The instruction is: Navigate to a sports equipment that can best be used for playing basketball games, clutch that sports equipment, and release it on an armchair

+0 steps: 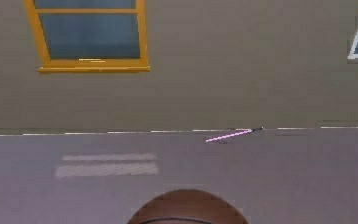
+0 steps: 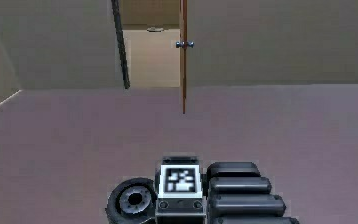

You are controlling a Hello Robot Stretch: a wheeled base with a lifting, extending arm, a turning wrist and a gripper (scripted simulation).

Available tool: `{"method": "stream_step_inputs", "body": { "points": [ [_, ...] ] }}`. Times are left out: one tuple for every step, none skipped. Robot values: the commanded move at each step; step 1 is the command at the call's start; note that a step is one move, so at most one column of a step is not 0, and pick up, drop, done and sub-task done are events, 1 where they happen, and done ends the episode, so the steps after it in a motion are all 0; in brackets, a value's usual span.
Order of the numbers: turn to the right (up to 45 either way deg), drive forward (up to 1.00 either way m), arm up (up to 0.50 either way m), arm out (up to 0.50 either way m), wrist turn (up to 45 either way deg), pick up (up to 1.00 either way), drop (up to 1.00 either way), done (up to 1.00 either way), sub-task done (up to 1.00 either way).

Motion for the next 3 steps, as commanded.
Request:
{"method": "stream_step_inputs", "body": {
  "points": [
    [0.0,0.65,0.0,0.0,0.0,0.0,0.0,0.0,0.0],
    [-45.0,0.0,0.0,0.0,0.0,0.0,0.0,0.0,0.0],
    [-6.0,0.0,0.0,0.0,0.0,0.0,0.0,0.0,0.0]
  ]
}}
